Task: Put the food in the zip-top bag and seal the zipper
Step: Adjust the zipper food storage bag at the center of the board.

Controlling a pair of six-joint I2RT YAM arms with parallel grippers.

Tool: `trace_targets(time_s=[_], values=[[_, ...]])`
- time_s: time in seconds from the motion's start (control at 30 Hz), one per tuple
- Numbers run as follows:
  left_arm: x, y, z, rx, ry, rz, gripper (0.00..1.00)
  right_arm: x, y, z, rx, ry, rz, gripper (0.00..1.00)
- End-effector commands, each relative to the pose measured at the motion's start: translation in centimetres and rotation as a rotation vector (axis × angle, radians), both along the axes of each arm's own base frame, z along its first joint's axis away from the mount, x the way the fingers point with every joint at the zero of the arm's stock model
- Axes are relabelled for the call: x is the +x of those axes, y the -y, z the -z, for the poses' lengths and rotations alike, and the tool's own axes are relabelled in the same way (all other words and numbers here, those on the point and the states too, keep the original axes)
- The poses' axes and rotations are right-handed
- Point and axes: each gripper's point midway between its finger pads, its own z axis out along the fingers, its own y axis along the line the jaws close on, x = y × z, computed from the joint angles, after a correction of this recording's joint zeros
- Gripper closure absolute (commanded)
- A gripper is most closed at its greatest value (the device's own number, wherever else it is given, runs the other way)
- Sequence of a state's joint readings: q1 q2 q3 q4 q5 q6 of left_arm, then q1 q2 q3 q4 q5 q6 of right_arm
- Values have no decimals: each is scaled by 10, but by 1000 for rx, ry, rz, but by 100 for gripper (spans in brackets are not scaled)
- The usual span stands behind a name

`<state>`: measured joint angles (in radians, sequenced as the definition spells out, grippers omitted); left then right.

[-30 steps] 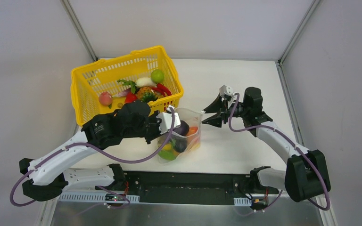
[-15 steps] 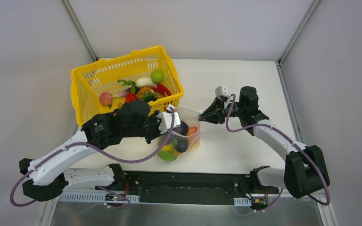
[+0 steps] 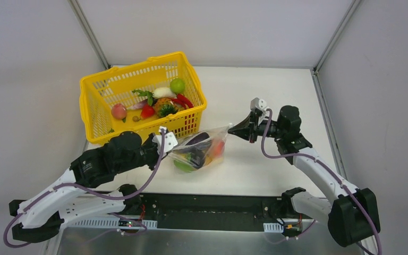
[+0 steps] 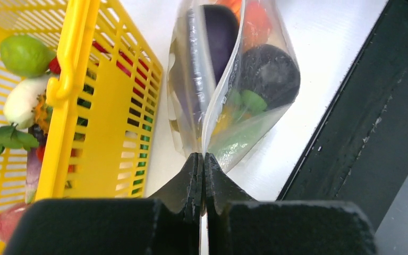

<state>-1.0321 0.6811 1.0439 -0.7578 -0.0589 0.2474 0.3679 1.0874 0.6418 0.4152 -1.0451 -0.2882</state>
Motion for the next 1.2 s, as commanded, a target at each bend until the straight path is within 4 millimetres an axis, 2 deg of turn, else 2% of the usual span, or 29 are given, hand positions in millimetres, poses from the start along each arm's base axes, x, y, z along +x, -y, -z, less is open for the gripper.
trace_targets(time_s=[0.0,0.2,0.37,0.43,0.5,0.57,0.7,0.77,0.87,1.07,1.17], values=[[15,-20,0,-58,44,-159,100,1,11,-16,42,24,92,100],[19,-18,-7,-55,55,-160,100,-25,11,-25,73,-17,10,100],[33,-13,-27,-55,73,-209,100,-42,11,-24,81,-55,-12,100],[38,-9,-32,-56,67,-226,76,-45,10,-20,70,-90,-15,100],[39,-4,-34,-48,52,-225,62,-44,9,-15,64,-133,5,100],[42,0,-35,-49,49,-224,40,-44,10,-10,60,-151,14,100],[43,8,-42,-68,45,-202,18,-41,11,-9,58,-156,39,100],[40,19,-52,-102,43,-151,10,-40,10,-9,57,-165,42,100],[33,48,-68,-150,11,-34,2,-39,10,-10,59,-167,44,100],[22,121,-91,-180,-115,186,1,-41,12,-14,63,-145,59,100],[21,149,-95,-179,-147,243,1,-43,13,-14,64,-142,59,100]])
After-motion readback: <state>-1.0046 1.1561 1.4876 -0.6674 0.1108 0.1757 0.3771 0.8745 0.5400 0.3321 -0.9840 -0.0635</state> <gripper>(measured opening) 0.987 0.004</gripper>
